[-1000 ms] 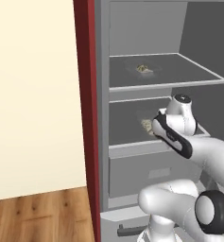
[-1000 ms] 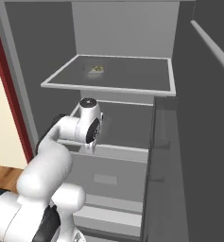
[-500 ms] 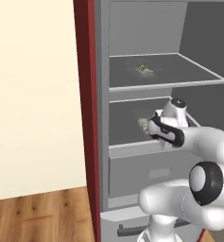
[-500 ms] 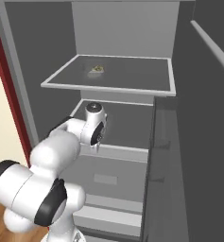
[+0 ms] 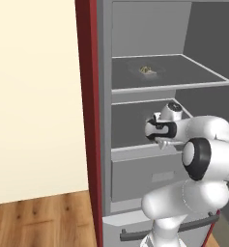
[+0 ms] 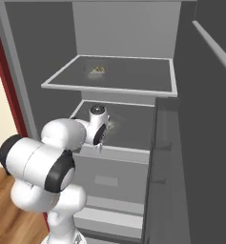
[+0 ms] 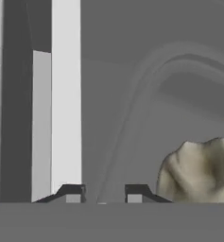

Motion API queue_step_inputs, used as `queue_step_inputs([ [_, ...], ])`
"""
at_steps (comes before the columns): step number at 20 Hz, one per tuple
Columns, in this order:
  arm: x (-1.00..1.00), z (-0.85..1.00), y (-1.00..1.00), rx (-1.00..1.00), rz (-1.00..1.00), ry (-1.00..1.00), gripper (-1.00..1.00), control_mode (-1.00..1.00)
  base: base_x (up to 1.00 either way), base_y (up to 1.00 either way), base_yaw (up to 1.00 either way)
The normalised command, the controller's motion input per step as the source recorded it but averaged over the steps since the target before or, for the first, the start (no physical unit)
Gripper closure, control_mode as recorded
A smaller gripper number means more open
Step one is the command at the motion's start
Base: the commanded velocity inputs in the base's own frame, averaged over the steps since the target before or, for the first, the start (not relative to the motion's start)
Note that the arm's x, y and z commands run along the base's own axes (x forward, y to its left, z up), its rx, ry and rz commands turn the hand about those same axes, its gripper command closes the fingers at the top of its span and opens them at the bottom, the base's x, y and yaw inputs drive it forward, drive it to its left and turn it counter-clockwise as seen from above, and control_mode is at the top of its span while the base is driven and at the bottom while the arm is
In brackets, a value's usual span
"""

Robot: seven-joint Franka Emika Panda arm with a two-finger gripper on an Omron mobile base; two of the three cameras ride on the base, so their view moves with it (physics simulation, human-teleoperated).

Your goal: Place two dumplings into each of the tupperware containers and then place the containers in the fridge.

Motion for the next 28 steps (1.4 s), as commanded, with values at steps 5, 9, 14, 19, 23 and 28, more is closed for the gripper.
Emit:
queue_step_inputs([
  [5,0.34,-0.03,0.0,0.0,0.0,0.0,1.0,-1.0,0.0,0.0,0.0],
  [9,0.27,-0.09,0.0,0.0,0.0,0.0,1.0,-1.0,0.0,0.0,0.0],
  [14,0.01,0.0,0.0,0.0,0.0,-0.01,-1.0,-1.0,0.0,0.0,0.0],
  [19,-0.43,0.0,-0.01,0.05,0.0,-0.16,-1.0,-1.0,0.0,0.0,0.0],
  [23,-0.57,0.53,-0.03,0.09,0.0,-0.07,-1.0,-1.0,0.0,0.0,0.0],
  [28,-0.92,0.63,0.02,0.0,0.0,0.08,-1.0,-1.0,0.0,0.0,0.0],
])
